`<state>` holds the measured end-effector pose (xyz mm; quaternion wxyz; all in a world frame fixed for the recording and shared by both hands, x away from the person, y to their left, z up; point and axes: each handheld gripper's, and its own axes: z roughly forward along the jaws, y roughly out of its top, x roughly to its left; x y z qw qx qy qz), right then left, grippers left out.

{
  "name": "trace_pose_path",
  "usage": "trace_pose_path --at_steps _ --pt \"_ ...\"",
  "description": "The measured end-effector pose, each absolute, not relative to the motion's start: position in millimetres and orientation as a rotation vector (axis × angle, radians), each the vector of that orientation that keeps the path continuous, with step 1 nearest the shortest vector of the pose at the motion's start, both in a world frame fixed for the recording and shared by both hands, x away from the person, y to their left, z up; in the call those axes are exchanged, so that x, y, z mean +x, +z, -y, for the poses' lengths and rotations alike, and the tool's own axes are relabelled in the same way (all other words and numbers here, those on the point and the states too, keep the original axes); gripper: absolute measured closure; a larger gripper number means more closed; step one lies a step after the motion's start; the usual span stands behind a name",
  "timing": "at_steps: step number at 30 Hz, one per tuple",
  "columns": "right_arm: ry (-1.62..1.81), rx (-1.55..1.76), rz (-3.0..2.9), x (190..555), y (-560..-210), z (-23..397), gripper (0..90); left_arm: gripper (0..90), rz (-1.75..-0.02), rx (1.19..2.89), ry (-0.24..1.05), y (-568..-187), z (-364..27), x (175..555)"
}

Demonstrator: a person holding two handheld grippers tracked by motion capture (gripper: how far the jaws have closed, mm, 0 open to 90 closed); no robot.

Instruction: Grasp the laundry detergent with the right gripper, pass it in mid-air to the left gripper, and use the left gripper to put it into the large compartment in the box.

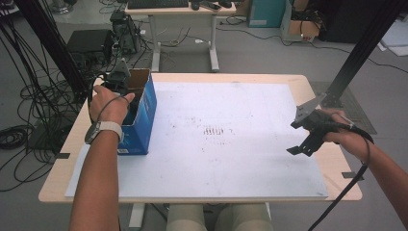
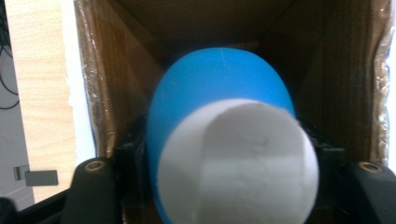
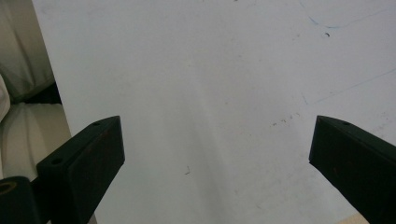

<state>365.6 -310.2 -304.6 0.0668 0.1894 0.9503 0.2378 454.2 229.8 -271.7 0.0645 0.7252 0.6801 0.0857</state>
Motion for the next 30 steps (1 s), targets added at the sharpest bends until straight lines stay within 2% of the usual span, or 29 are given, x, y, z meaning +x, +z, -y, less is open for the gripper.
trace_pose_path --at_steps 5,21,28,30 --pt "0.715 0.572 -2.864 365 -304 309 3.1 28.4 -2.047 2.184 0.252 -272 -229 454" --pt "0.713 0.575 -2.863 366 -302 308 3.1 27.5 -2.007 2.176 0.238 -261 -231 450" --pt "0.707 0.567 -2.867 365 -300 307 3.2 11.0 -1.991 2.175 0.285 -243 -230 448" --pt "0.707 0.568 -2.865 364 -300 306 3.2 11.4 -1.979 2.162 0.287 -236 -230 447"
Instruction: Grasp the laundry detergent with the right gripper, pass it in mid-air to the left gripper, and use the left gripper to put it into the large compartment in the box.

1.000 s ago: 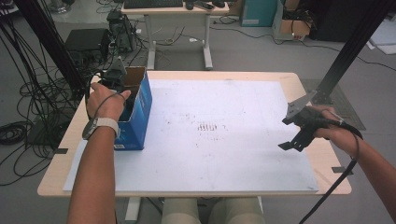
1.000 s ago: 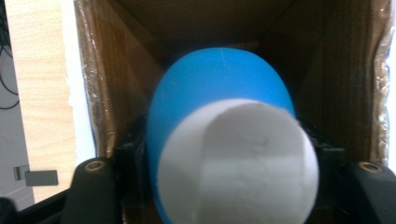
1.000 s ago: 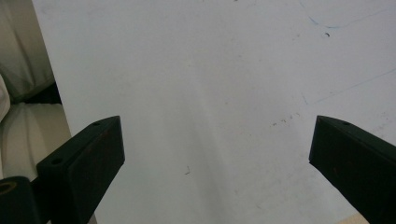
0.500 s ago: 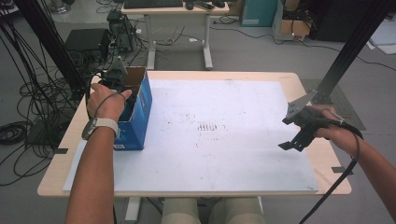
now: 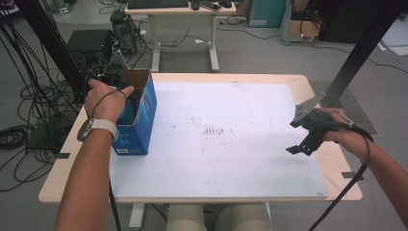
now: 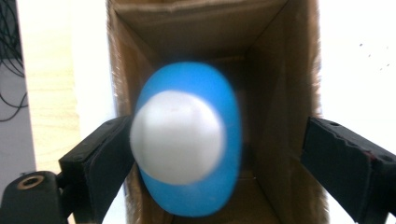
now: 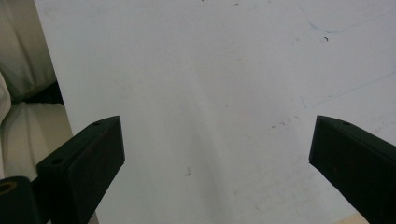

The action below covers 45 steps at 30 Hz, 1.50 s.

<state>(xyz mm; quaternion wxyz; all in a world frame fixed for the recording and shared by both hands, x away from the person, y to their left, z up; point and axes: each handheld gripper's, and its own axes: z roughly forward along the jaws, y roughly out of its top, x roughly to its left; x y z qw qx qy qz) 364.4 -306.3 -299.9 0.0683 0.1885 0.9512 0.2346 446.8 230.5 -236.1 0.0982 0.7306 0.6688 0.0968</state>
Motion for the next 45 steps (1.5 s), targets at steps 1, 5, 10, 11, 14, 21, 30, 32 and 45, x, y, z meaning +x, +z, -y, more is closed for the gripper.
trace_pose_path --at_steps 1,5,10,11,14,21,30,32,45 --pt "0.706 0.567 -2.864 364 -300 306 3.2 11.4 -1.979 2.143 0.295 -233 -230 446" --pt "0.705 0.567 -2.862 364 -299 307 3.2 10.4 -1.934 2.154 0.325 -219 -225 444" --pt "0.708 0.572 -2.861 362 -298 307 3.2 10.2 -1.901 2.156 0.332 -203 -219 443" --pt "0.707 0.570 -2.861 362 -298 307 3.2 10.0 -1.896 2.159 0.334 -200 -217 443" --pt "0.704 0.565 -2.861 361 -297 308 3.2 9.6 -1.873 2.171 0.354 -189 -211 442" --pt "0.703 0.580 -2.856 358 -294 311 3.2 8.5 -1.812 2.216 0.379 -165 -197 440" --pt "0.696 0.570 -2.854 356 -291 314 3.2 8.3 -1.739 2.269 0.422 -138 -180 433" --pt "0.701 0.581 -2.849 355 -290 313 3.2 8.3 -1.720 2.282 0.444 -132 -176 431" --pt "0.686 0.541 -2.852 356 -286 314 3.2 8.3 -1.575 2.418 0.385 -117 -154 422"
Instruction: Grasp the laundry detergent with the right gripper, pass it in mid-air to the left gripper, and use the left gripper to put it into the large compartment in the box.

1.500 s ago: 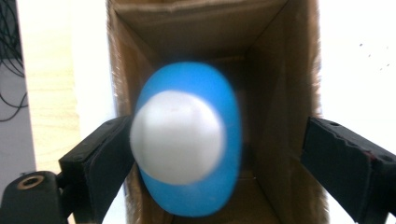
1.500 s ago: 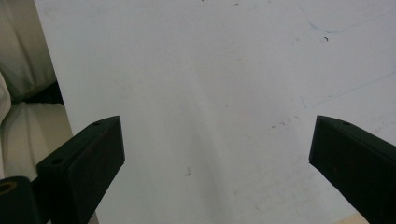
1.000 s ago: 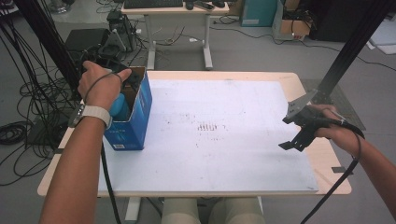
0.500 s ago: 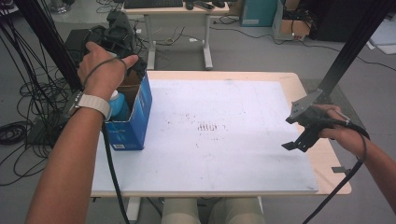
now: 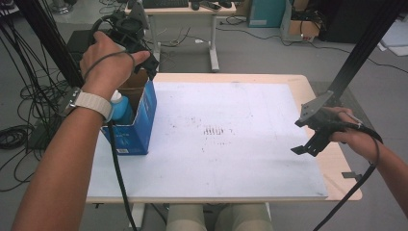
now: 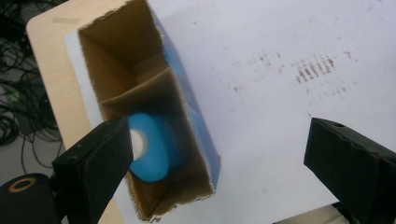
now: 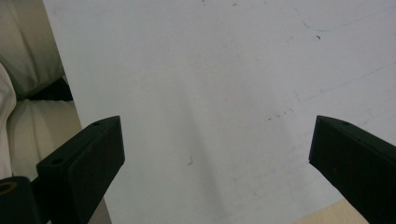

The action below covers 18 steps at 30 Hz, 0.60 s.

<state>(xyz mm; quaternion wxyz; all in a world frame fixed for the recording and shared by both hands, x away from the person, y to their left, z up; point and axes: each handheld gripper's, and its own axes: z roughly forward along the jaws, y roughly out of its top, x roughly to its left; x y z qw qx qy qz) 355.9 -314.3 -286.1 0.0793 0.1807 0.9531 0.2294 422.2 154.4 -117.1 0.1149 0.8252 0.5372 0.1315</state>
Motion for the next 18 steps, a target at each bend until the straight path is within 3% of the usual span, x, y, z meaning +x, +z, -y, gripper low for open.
trace_pose_path --at_steps 18 --pt "0.707 0.566 -2.858 355 -284 312 3.2 7.7 -1.163 2.641 0.271 -133 -105 413"
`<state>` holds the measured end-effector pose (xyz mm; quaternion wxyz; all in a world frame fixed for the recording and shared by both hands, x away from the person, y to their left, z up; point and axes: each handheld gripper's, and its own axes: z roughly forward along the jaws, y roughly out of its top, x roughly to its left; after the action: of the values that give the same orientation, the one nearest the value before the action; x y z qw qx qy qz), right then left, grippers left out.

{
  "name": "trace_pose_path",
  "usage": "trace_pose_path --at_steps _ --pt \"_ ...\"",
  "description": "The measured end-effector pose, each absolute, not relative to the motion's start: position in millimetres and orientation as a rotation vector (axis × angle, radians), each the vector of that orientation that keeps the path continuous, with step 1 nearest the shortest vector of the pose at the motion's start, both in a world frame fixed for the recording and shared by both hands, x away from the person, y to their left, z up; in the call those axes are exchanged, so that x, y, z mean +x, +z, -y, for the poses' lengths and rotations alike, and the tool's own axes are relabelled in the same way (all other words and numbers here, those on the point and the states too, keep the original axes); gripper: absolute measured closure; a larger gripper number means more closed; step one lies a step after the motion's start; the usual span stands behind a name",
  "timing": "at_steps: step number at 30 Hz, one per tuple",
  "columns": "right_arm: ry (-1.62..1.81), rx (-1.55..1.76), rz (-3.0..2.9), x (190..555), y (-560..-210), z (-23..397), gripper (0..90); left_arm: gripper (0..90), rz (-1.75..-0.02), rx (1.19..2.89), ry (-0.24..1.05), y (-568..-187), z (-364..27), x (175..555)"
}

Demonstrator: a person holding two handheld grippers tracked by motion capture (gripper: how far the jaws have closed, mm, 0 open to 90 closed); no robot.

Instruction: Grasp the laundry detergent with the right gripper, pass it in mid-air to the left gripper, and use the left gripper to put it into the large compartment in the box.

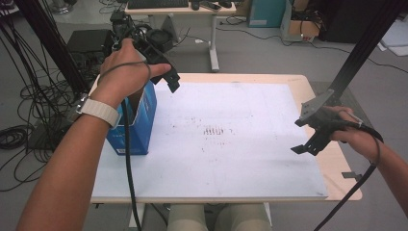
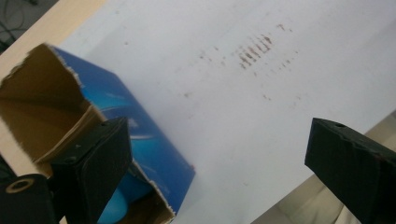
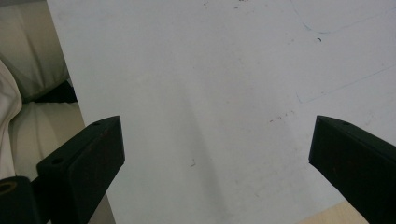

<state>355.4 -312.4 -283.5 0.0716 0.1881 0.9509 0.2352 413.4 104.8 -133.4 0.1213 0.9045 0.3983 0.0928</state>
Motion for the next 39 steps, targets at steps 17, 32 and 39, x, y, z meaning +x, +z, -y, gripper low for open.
trace_pose_path --at_steps 17,32,39 --pt "0.713 0.566 -2.867 360 -283 309 3.2 7.7 -0.914 2.774 0.207 -166 -74 416" --pt "0.718 0.576 -2.871 360 -285 308 3.2 7.8 -0.856 2.794 0.185 -185 -65 415" --pt "0.719 0.585 -2.867 359 -285 310 3.2 7.8 -0.857 2.787 0.185 -186 -65 415"
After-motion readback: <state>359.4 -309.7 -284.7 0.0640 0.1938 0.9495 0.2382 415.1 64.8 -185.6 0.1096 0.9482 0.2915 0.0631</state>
